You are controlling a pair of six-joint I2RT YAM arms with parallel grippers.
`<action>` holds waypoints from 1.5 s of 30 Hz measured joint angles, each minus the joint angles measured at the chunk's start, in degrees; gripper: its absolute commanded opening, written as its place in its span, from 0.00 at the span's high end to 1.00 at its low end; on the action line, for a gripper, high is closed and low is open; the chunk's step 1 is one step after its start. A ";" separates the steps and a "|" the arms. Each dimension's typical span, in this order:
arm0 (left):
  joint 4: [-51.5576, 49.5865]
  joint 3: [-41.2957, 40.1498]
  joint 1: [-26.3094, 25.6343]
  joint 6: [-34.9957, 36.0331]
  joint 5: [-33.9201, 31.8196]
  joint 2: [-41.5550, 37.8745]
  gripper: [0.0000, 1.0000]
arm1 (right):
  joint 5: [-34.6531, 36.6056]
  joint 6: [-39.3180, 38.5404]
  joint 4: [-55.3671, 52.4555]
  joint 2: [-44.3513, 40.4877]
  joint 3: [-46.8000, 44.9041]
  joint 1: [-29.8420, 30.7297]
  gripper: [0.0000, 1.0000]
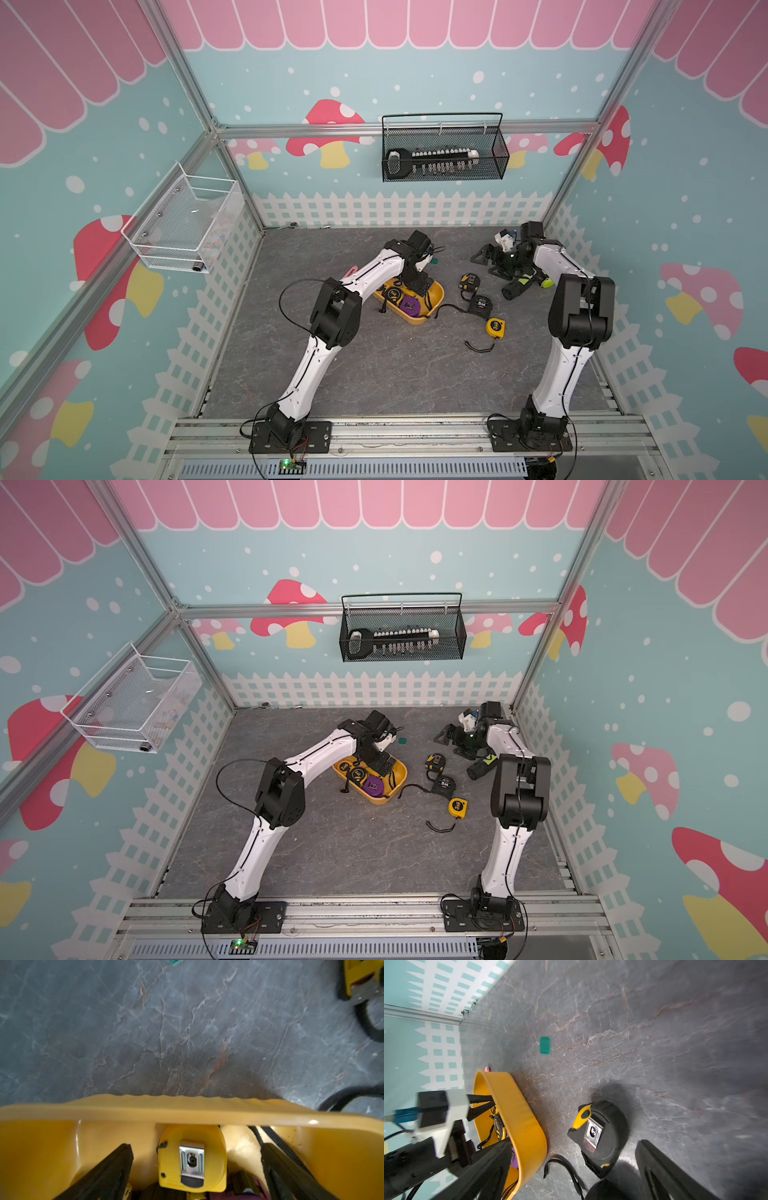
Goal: Take the tape measure out of the storage box
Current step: Pick up the tape measure from the storage box.
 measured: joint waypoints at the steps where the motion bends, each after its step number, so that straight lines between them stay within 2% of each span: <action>1: -0.31 0.00 0.00 0.15 -0.13 0.02 0.02 | 0.68 -0.66 -0.70 -1.29 0.66 -0.15 0.01; 6: -1.22 0.00 0.00 0.42 -0.61 0.33 0.08 | 1.88 -2.47 -2.73 -7.30 0.15 -0.20 0.01; 12: -1.99 0.04 0.00 0.39 -0.52 2.36 0.19 | 1.73 -3.08 -3.26 -16.48 -7.63 -0.20 0.01; 16: -2.34 1.05 0.02 -0.28 0.42 3.19 0.42 | 1.14 -3.04 -3.32 -21.81 -13.18 -0.13 0.02; 22: -3.61 2.40 0.83 -1.90 3.02 3.50 0.63 | -0.90 -3.02 -2.75 -27.65 -21.20 0.76 0.03; 27: -4.13 2.47 2.45 -2.82 7.39 2.16 0.65 | -7.39 -1.53 0.20 -28.41 -26.77 1.49 0.05; 30: -4.24 1.64 3.04 -2.34 10.51 -1.79 0.65 | -12.07 0.92 3.28 -27.08 -28.94 2.91 0.05; 39: -3.50 -2.14 2.40 1.51 21.11 -19.80 0.65 | -23.78 11.98 14.91 -19.82 -27.15 9.03 0.05; 45: -3.65 -6.21 0.83 3.69 22.69 -22.08 0.65 | -27.12 17.81 20.61 -17.31 -23.78 12.39 0.09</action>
